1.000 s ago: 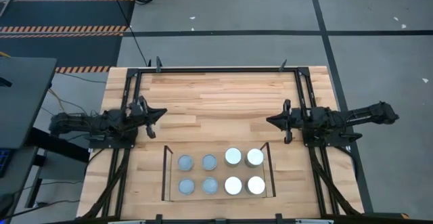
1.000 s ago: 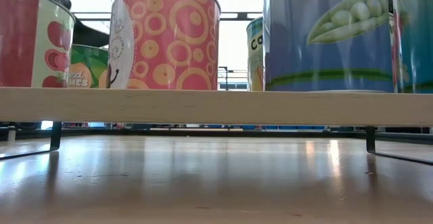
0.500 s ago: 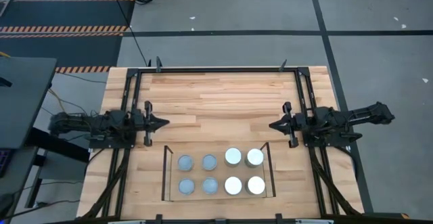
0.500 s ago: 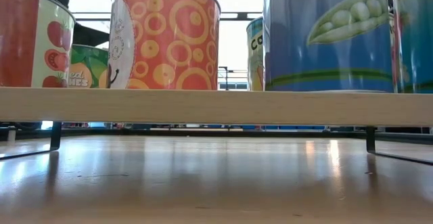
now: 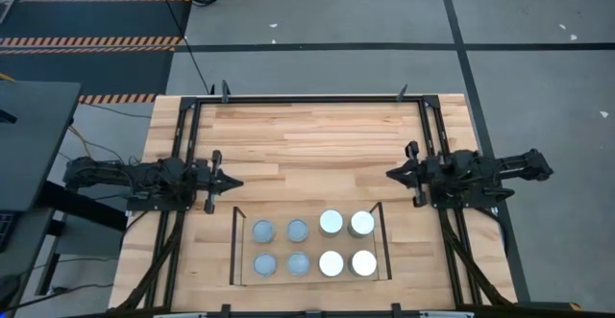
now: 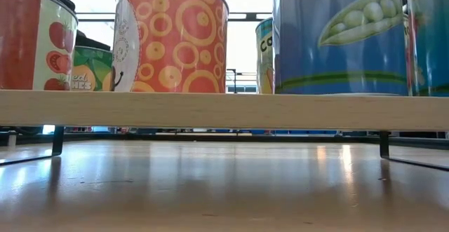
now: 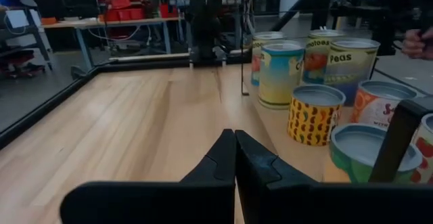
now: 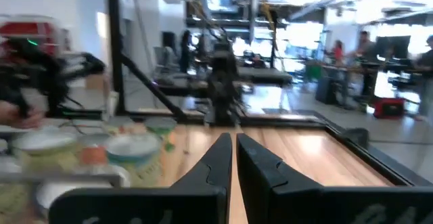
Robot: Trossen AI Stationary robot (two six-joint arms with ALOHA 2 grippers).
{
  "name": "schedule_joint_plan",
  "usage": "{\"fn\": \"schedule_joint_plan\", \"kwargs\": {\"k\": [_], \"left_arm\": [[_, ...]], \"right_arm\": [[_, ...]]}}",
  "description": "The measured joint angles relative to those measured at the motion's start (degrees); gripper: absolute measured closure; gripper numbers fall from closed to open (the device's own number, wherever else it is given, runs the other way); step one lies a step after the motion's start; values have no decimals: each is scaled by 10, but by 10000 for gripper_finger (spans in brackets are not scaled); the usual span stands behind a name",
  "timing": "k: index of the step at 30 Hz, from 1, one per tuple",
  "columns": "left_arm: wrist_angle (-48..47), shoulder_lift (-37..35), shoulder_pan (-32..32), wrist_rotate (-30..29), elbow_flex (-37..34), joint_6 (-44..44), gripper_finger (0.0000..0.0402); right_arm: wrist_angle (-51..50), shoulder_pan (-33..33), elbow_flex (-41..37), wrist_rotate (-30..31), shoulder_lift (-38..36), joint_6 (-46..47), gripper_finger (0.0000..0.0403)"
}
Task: Pick and place cans onto a shelf
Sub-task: Return to Home Position
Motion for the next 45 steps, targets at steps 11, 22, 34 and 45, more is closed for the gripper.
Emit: {"fn": "schedule_joint_plan", "kwargs": {"k": [11, 22, 34, 45], "left_arm": [[6, 3, 0, -2, 0, -3, 397], [11, 3, 0, -1, 0, -3, 397], [12, 3, 0, -1, -1, -3, 397], [13, 3, 0, -1, -1, -3, 397]], "right_arm": [[-38, -2, -2, 43, 42, 54, 375], [-38, -2, -2, 43, 42, 54, 375], [-38, -2, -2, 43, 42, 54, 375], [-38, -2, -2, 43, 42, 54, 375]]}}
